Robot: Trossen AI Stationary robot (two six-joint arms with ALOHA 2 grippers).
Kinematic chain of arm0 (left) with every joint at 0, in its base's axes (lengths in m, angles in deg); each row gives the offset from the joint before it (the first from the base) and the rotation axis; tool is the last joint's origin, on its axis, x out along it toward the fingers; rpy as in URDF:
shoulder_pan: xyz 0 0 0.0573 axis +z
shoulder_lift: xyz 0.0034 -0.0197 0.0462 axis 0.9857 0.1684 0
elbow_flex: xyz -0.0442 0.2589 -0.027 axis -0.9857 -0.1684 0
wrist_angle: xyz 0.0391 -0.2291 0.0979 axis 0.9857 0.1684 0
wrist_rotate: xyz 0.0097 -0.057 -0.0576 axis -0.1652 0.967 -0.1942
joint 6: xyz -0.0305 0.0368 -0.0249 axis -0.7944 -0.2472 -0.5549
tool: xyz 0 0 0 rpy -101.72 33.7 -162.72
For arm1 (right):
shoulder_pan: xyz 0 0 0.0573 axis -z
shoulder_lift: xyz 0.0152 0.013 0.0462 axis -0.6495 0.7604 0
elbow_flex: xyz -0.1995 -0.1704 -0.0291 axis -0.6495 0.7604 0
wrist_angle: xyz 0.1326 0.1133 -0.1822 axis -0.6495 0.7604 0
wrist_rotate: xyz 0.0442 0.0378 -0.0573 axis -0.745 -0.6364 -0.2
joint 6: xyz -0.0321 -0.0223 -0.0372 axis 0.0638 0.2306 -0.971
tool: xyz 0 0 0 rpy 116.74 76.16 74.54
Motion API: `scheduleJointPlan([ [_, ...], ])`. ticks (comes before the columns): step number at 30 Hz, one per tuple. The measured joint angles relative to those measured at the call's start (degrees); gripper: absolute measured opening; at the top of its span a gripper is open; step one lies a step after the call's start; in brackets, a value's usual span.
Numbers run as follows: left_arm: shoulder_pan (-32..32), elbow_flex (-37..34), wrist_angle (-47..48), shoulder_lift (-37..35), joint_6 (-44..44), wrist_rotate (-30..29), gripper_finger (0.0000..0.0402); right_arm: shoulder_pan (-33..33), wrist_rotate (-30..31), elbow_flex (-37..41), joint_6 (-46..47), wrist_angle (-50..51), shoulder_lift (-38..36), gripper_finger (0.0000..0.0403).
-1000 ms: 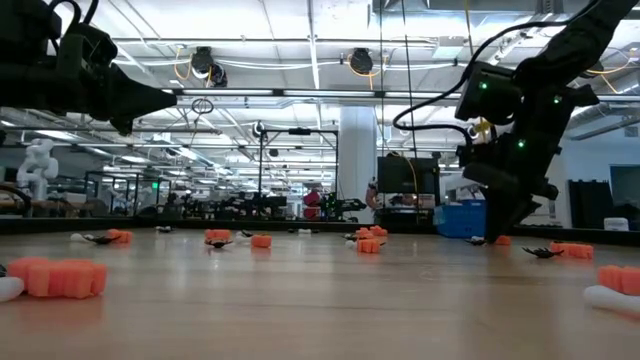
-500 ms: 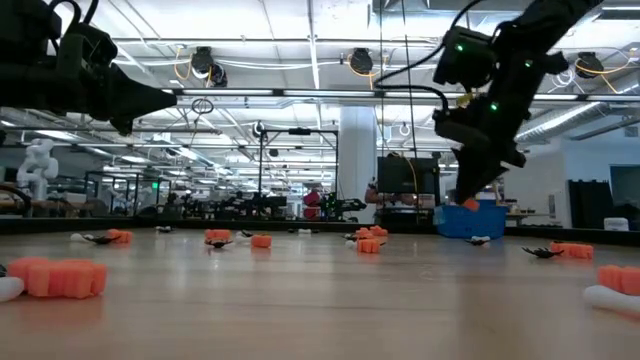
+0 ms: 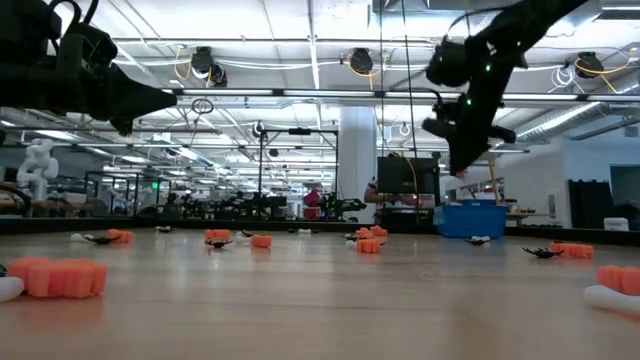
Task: Sort Halloween decoration
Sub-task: Put the orange toy skeleton into the blue bin
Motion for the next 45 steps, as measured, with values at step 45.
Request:
scheduleJointPlan([
  [45,-0.02,0.02,0.00,0.02,0.00,0.02,0.0000,1.48,-10.24,-6.71,-5.32,4.16,16.27,0.0023],
])
